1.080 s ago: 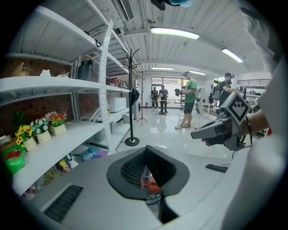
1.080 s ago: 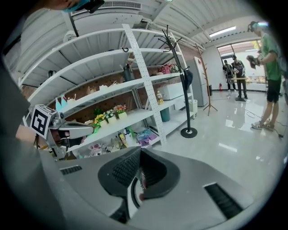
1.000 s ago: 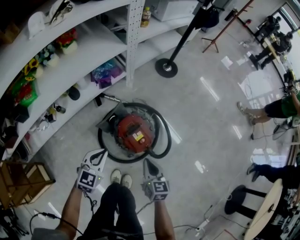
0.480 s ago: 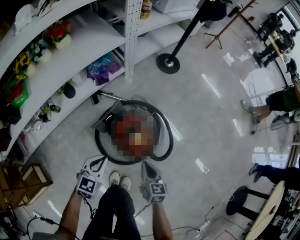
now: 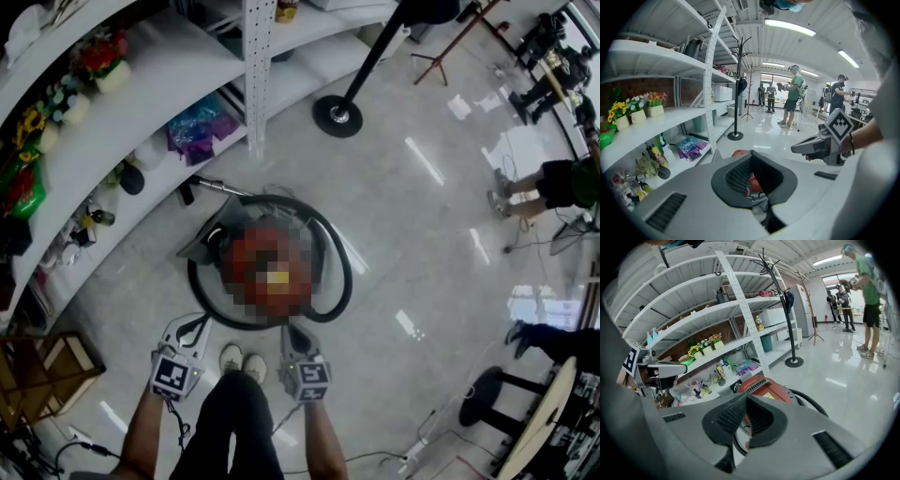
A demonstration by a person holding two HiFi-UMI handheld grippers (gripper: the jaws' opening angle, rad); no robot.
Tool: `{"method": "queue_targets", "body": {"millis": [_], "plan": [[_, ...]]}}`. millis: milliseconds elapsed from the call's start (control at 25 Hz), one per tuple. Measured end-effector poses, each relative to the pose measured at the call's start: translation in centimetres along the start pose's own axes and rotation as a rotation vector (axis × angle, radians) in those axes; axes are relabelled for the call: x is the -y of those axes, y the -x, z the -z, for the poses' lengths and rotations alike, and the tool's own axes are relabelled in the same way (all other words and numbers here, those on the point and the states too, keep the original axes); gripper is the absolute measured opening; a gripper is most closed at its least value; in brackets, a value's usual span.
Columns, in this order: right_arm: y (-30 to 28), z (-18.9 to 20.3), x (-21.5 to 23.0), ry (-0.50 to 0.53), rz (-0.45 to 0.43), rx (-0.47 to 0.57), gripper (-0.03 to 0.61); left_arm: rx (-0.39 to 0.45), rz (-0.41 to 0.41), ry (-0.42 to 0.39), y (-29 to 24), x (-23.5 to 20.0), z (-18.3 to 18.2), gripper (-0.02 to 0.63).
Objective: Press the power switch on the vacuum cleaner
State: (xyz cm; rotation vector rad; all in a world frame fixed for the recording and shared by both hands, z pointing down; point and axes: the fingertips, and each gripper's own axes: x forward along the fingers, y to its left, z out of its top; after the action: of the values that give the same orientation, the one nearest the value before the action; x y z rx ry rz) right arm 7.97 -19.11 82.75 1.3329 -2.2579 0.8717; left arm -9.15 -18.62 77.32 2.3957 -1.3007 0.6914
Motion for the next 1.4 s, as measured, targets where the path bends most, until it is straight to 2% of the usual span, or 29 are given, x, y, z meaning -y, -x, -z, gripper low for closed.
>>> {"method": "queue_targets", "body": {"millis": [320, 680, 960, 1400], "plan": [[-1.9, 1.3, 0.9, -0.007, -0.005, -0.005, 0.012, -0.014, -0.004, 0.016, -1.6, -0.2, 1.9, 0.006], [-4.0, 2.0, 2.6, -0.005, 0.018, -0.024, 0.012, -0.013, 0.012, 0.023, -2.0, 0.1, 1.5, 0.006], [-7.1, 3.4, 3.3, 0.013, -0.007, -0.046, 0.012, -0.010, 0.015, 0.015, -2.5, 0.3, 1.1, 0.006], [-10.1, 4.8, 4.6, 0.006, 0.002, -0.082, 0.012, -0.018, 0.016, 0.041, -2.6, 0.2, 1.8, 0.006]]}}
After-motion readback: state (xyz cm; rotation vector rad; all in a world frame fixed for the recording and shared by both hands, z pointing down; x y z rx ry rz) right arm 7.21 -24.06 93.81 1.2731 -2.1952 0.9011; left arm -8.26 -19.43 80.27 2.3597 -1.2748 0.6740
